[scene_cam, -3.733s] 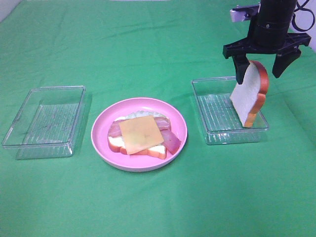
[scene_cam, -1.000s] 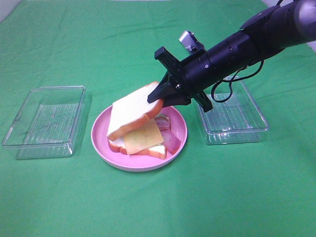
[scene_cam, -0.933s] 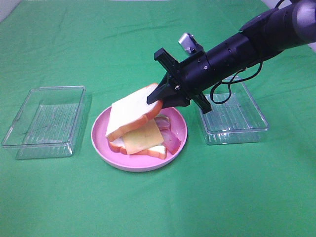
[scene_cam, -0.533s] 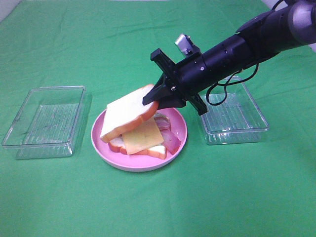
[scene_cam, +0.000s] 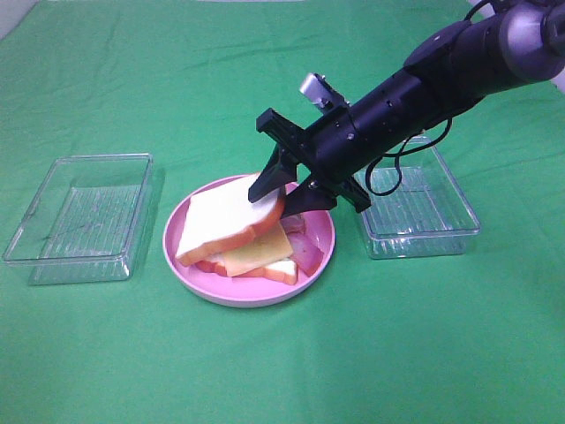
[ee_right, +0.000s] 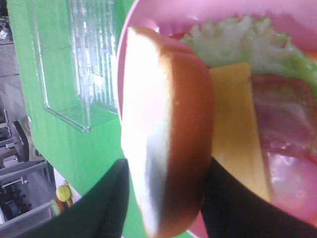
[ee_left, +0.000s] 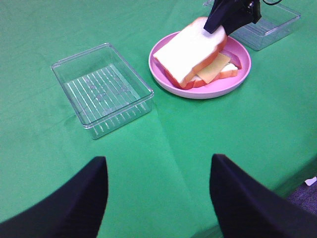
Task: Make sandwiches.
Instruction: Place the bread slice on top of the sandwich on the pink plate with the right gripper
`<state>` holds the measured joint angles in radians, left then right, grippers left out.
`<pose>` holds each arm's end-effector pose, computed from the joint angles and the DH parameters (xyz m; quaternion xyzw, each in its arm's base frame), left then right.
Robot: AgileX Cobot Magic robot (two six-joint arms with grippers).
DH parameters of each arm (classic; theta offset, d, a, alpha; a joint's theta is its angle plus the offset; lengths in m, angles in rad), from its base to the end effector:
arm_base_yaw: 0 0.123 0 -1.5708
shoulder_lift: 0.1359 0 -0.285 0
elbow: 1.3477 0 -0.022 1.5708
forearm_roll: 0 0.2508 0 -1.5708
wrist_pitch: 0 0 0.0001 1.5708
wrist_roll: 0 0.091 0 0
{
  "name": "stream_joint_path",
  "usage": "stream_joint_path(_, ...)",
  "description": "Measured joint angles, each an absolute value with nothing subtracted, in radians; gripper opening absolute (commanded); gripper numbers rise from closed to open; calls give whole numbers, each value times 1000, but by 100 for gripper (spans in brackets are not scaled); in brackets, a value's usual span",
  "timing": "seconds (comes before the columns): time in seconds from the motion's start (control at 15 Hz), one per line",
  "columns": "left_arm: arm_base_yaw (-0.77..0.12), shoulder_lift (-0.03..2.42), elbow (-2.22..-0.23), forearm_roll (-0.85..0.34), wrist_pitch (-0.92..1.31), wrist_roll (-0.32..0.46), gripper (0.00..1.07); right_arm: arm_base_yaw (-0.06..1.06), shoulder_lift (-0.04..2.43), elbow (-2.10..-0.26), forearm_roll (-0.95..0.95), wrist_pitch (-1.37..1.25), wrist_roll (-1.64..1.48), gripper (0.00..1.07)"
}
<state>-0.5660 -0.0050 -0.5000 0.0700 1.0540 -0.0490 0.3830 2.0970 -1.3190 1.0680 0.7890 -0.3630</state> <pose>-0.0016 0.0076 0.2780 0.2159 0.8218 -0.1259 0.5121 0.3610 0.2065 0.1401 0.0050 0.9253 0.3775 0.0354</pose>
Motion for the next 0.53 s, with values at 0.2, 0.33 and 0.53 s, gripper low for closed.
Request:
stream_joint_path(0.2,-566,-5,-500,70,1054,-49,59,383,2097,-1319,972,789,-321,57)
stream_joint_path(0.33,-566,-5,-500,70,1054,-49,59,383,2080,-1319,908,789,-294,61)
stream_joint_path(0.53,-566,-5,-500,70,1053,-49,59,383,2048,-1319,820,812,-251,69)
